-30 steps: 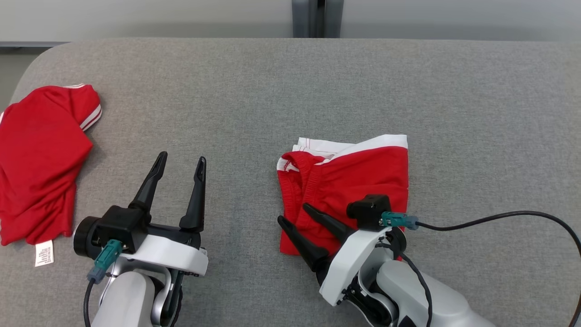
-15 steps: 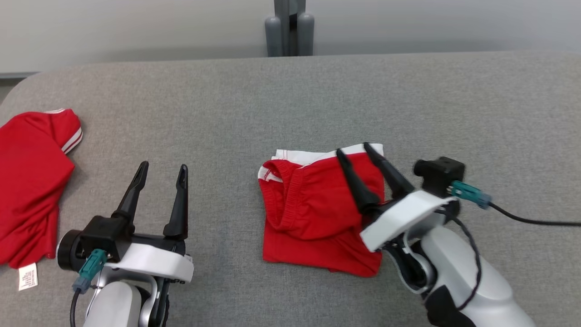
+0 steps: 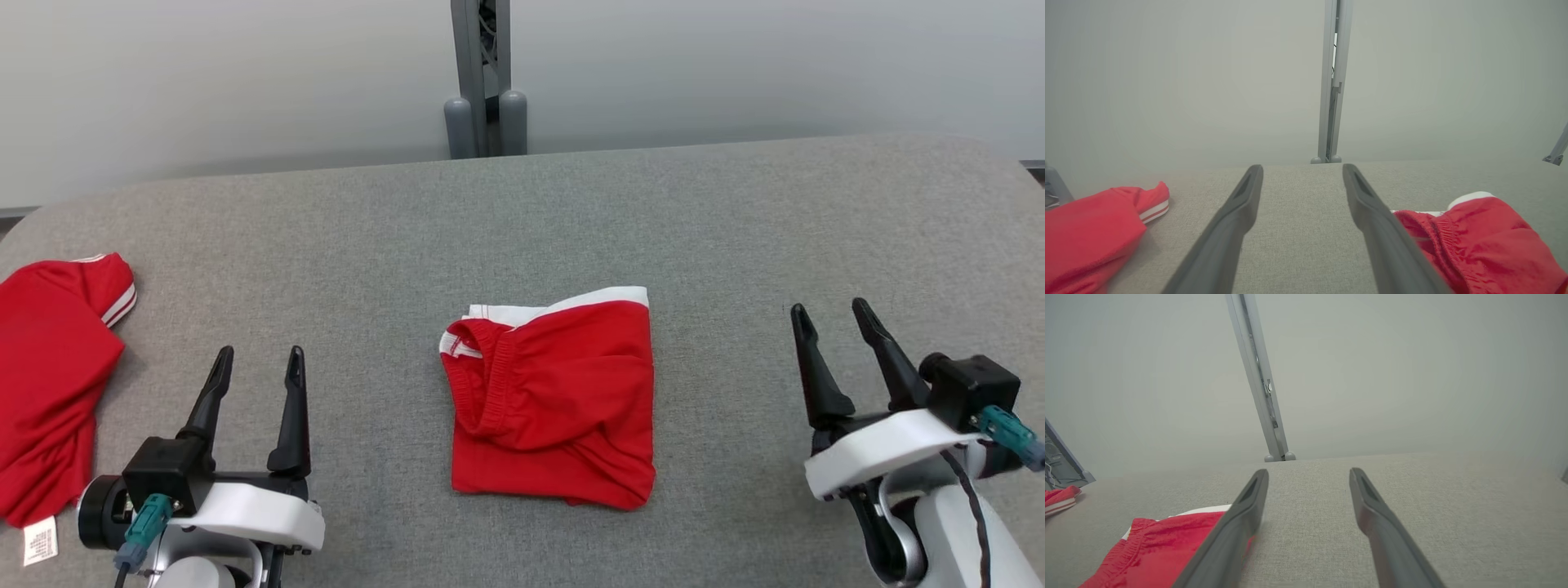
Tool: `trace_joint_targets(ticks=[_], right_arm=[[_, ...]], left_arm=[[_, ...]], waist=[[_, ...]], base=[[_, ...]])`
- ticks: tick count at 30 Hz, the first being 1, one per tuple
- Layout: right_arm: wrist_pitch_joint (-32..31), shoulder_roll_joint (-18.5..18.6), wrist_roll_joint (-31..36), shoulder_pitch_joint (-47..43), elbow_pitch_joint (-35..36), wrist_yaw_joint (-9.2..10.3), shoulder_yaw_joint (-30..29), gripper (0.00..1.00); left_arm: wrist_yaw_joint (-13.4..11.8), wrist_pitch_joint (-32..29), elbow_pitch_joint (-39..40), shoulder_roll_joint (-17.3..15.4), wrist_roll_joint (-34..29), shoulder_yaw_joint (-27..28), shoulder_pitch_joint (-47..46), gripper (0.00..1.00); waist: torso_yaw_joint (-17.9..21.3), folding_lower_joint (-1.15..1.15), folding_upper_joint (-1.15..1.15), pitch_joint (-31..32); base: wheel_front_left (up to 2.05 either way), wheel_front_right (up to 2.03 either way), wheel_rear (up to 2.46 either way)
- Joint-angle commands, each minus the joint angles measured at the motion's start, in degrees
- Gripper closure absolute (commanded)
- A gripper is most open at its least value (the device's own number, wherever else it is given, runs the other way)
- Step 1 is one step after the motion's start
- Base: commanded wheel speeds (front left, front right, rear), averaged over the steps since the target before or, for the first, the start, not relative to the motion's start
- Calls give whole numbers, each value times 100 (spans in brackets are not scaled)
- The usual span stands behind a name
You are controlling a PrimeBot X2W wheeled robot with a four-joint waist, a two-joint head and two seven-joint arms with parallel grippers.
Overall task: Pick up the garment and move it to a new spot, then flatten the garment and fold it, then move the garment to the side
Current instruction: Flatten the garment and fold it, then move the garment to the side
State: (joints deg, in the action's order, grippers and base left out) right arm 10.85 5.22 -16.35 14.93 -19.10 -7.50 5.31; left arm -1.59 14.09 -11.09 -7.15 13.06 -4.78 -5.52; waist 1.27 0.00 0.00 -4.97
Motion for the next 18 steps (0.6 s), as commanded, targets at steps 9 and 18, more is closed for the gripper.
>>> trace_joint_targets(ticks=[9, 18], right_arm=[[-641, -123, 599, -955, 1150, 2, -324, 0], [-1022, -205, 732, -1481, 1820, 2, -463, 0]], left_arm=[[-211, -230, 159, -117, -74, -4, 385, 0], [-303, -391, 329, -169, 4, 24, 629, 0]], waist=[[98, 0, 0, 282], [97, 0, 0, 371]], base=[[0, 0, 0], [0, 0, 0]])
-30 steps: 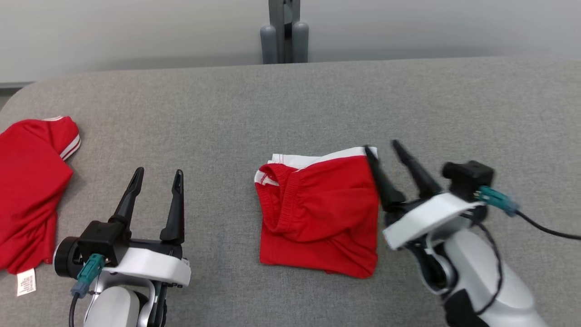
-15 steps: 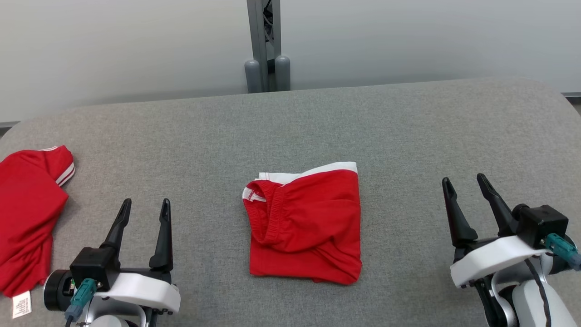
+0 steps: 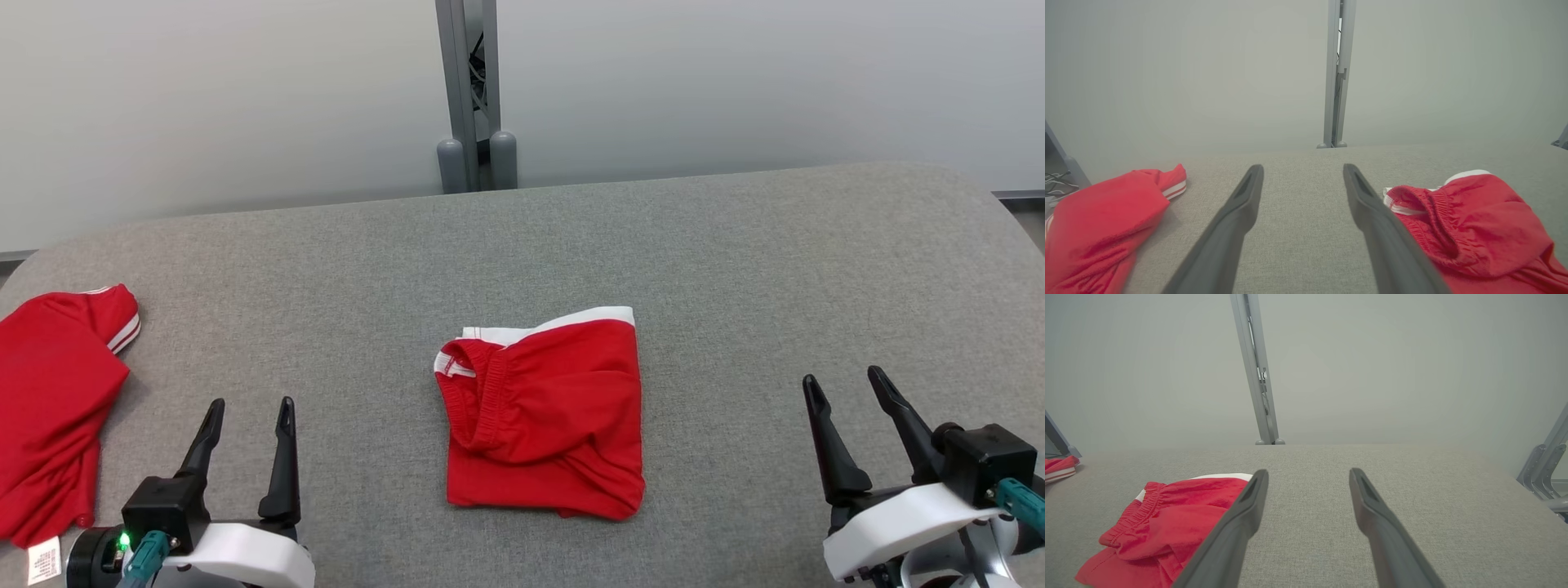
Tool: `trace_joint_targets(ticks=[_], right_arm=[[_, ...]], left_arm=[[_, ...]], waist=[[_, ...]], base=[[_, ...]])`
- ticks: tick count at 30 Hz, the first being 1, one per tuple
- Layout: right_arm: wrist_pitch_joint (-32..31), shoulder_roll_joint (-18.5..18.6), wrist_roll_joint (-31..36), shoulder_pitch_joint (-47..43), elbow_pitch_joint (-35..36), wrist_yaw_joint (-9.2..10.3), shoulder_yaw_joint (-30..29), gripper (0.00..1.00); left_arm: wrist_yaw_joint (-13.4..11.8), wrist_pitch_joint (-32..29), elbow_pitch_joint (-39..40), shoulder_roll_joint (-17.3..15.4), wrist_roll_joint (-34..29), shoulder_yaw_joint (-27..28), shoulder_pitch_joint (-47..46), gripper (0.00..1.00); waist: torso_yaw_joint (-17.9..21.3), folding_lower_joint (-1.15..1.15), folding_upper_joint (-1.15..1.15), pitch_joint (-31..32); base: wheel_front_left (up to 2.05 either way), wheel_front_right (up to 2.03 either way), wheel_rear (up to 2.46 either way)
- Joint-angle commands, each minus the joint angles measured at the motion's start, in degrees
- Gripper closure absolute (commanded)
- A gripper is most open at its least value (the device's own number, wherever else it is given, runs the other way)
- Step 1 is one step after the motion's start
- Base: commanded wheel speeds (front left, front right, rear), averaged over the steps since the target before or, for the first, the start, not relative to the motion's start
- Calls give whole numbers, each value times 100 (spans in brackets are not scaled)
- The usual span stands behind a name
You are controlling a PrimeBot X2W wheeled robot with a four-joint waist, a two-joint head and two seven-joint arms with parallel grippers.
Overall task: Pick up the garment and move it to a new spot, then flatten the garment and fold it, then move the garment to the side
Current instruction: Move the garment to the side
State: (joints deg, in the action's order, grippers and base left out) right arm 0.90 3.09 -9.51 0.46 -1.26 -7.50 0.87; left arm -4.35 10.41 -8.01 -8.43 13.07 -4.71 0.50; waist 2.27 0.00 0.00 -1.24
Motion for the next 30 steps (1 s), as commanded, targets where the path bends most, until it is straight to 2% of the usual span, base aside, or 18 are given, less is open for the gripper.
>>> trace_joint_targets(ticks=[1, 10, 17, 23, 30], right_arm=[[-50, 3, 62, -60, 74, 2, -24, 0], [-181, -8, 113, -84, 201, 2, -38, 0], [-317, -10, 200, 77, 28, 2, 52, 0], [-358, -7, 199, 289, -588, 2, 307, 0], [-223, -2, 9, 615, -1640, 2, 606, 0]], left_arm=[[-35, -20, 40, -46, 8, 13, 24, 0], [-47, -61, 105, -70, 16, -47, -100, 0], [-31, -30, 103, -63, 24, -116, -237, 0], [1, 25, 26, -12, 48, -205, -356, 0], [31, 124, -99, 41, 80, -284, -496, 0]], waist=[[-8, 0, 0, -8], [-110, 0, 0, -62], [-353, 0, 0, -192], [-636, 0, 0, -356], [-894, 0, 0, -533]], base=[[0, 0, 0], [0, 0, 0], [0, 0, 0], [0, 0, 0], [0, 0, 0]])
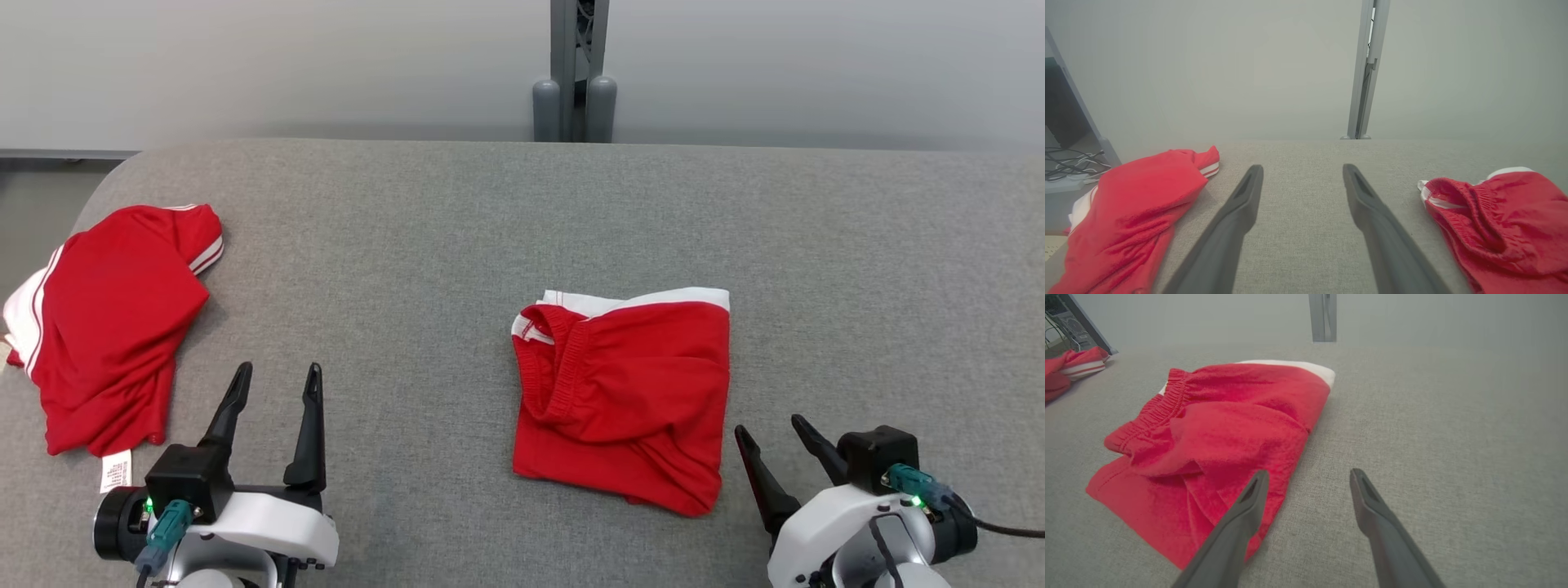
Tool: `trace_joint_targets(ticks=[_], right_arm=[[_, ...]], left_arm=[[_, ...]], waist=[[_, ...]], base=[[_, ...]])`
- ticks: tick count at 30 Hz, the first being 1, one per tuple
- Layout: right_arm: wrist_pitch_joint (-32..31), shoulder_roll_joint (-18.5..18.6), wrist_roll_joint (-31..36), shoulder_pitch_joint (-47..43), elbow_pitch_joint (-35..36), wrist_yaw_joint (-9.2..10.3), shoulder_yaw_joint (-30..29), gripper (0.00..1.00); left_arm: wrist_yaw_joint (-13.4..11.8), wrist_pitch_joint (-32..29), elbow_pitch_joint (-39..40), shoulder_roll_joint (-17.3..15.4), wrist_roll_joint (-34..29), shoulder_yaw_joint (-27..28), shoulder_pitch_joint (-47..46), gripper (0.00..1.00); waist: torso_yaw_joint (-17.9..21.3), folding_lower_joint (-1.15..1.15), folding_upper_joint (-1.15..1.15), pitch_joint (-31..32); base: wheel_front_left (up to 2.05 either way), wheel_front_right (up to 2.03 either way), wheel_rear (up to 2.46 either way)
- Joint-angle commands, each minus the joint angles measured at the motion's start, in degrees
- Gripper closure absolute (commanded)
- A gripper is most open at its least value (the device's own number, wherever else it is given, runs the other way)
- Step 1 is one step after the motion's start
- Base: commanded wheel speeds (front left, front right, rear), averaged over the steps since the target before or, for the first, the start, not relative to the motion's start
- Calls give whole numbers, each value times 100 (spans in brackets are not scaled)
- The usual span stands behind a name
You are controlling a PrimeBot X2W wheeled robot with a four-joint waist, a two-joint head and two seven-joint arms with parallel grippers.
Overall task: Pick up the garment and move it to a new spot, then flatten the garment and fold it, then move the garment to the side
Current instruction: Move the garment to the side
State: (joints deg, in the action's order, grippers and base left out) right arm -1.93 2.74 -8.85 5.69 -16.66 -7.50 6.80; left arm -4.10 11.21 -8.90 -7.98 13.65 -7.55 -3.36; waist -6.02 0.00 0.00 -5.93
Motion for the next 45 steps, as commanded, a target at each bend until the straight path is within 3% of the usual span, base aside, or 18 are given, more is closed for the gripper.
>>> trace_joint_targets(ticks=[1, 15, 16, 18, 29, 45], right_arm=[[92, 31, -103, 162, -263, 2, 41, 0], [579, 28, -1325, 1004, -2111, 2, 1187, 0], [604, 21, -1387, 1041, -2191, 2, 1274, 52], [684, 20, -1449, 1136, -2351, 2, 1396, 100], [1234, 61, -1225, 1386, -2800, 16, 1076, 100], [1495, 62, -81, 1871, -2659, 7, 88, 100]], left_arm=[[12, 52, -26, -2, 26, -8, -123, 0], [-16, 153, -171, 12, 57, -81, -321, 0], [-17, 158, -176, 9, 62, -84, -330, 0], [-12, 166, -187, 6, 71, -95, -350, 0], [-40, 206, -109, -43, 107, -94, -375, 0], [0, -44, 564, -293, -71, -252, -760, 0]], waist=[[-88, 0, 0, -84], [-151, 0, 0, -252], [-143, 0, 0, -260], [-126, 0, 0, -272], [232, 0, 0, -330], [1893, 0, 0, -1023]], base=[[0, 0, 0], [0, 0, 0], [0, 0, 0], [0, 0, 0], [0, 0, 0], [0, 0, 0]])
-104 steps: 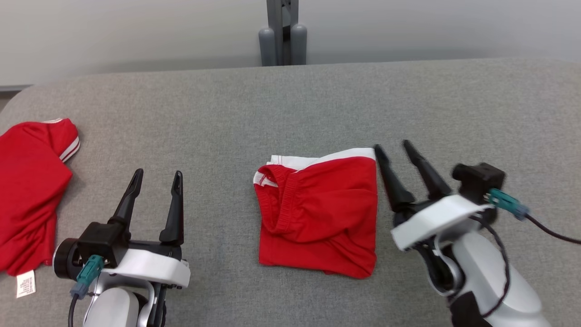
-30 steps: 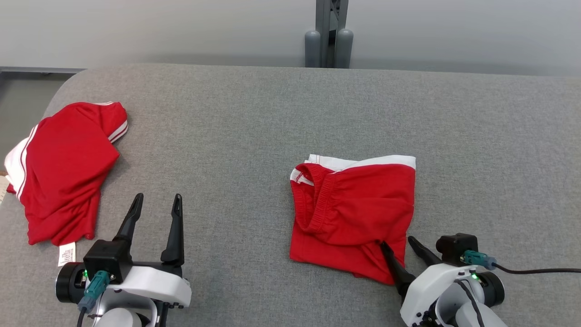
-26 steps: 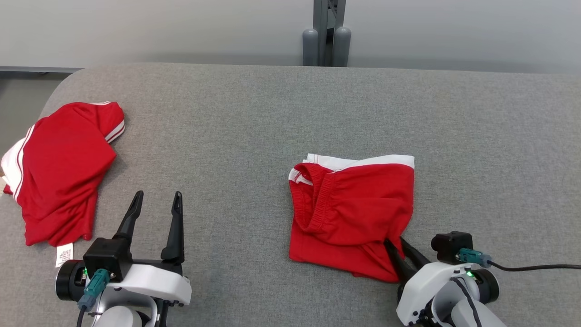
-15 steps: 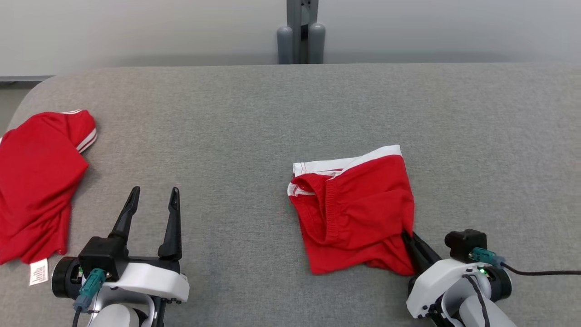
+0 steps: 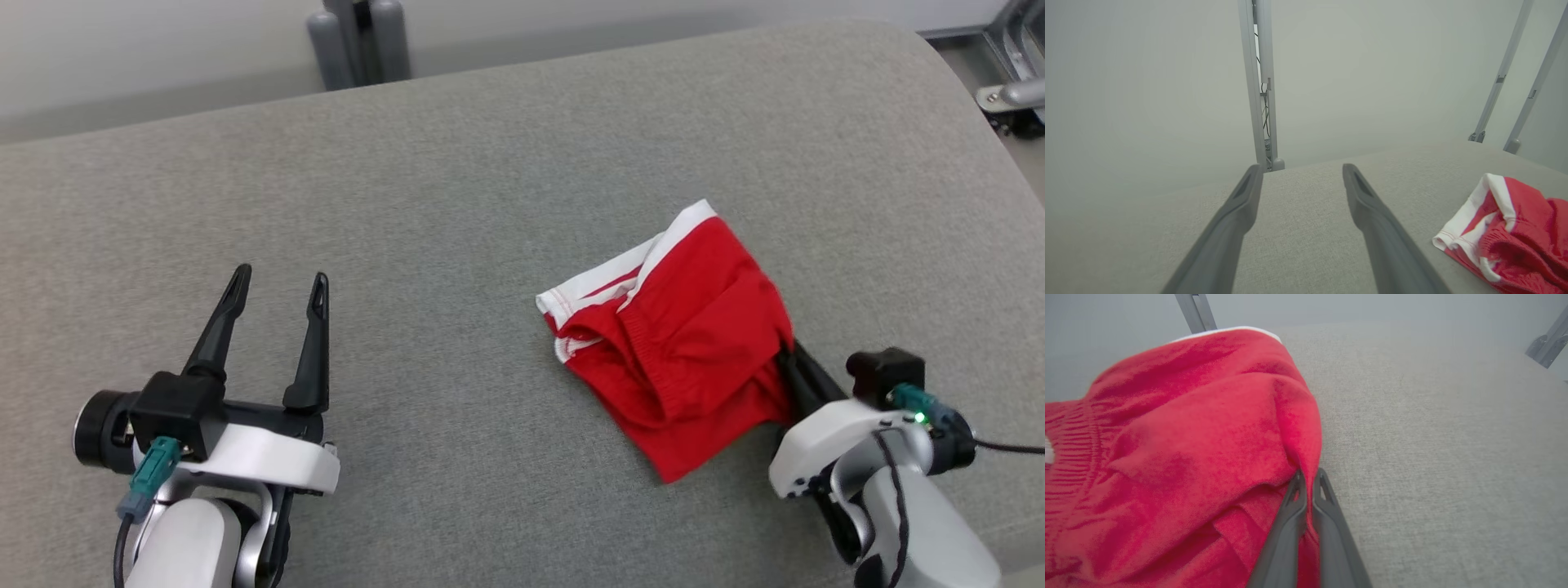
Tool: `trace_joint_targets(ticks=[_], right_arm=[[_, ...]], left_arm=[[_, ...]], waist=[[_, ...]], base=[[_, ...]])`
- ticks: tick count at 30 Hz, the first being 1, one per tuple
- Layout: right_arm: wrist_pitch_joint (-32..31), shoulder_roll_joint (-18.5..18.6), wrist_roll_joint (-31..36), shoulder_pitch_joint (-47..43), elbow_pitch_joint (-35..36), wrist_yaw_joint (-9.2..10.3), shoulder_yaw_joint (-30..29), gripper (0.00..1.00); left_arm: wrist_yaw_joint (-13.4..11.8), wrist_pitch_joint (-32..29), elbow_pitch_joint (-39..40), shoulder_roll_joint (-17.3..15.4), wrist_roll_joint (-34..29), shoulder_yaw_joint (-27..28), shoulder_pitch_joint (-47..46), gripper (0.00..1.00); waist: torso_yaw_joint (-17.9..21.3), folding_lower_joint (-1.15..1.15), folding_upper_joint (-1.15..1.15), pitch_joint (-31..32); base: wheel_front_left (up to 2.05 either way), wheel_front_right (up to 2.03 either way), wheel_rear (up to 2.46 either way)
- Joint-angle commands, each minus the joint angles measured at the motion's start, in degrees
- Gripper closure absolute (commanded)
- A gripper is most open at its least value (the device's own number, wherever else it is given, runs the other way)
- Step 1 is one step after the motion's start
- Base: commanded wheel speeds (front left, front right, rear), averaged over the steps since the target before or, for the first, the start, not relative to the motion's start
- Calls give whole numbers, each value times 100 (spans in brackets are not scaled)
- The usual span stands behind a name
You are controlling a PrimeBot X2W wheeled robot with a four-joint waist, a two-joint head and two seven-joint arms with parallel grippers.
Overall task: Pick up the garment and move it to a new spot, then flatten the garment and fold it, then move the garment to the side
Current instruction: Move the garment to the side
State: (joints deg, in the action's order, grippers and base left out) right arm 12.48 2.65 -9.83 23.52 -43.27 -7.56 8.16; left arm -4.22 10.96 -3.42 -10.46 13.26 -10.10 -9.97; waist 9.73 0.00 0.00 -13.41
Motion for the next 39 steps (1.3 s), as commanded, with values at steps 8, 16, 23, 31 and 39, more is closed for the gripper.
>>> trace_joint_targets(ticks=[8, 16, 23, 31, 39], right_arm=[[197, 645, 499, 1014, -568, 14, -1258, 100], [285, 1019, 1006, 1690, -1176, 13, -2278, 100], [292, 1012, 1411, 1938, -1398, 13, -2820, 17], [279, 838, 1771, 1623, -803, 12, -3430, 0], [279, 365, 1477, 1068, 585, 11, -3318, 0]], left_arm=[[130, -288, 395, -214, -210, -194, -565, 0], [150, -457, 643, -298, -296, -319, -719, 0], [178, -516, 731, -342, -311, -383, -796, 0], [123, -426, 590, -283, -197, -419, -676, 0], [4, -200, 303, -195, -33, -334, -386, 0]], waist=[[760, 0, 0, -848], [853, 0, 0, -1153], [800, 0, 0, -1258], [700, 0, 0, -999], [454, 0, 0, -383]], base=[[0, 0, 0], [0, 0, 0], [0, 0, 0], [0, 0, 0], [0, 0, 0]])
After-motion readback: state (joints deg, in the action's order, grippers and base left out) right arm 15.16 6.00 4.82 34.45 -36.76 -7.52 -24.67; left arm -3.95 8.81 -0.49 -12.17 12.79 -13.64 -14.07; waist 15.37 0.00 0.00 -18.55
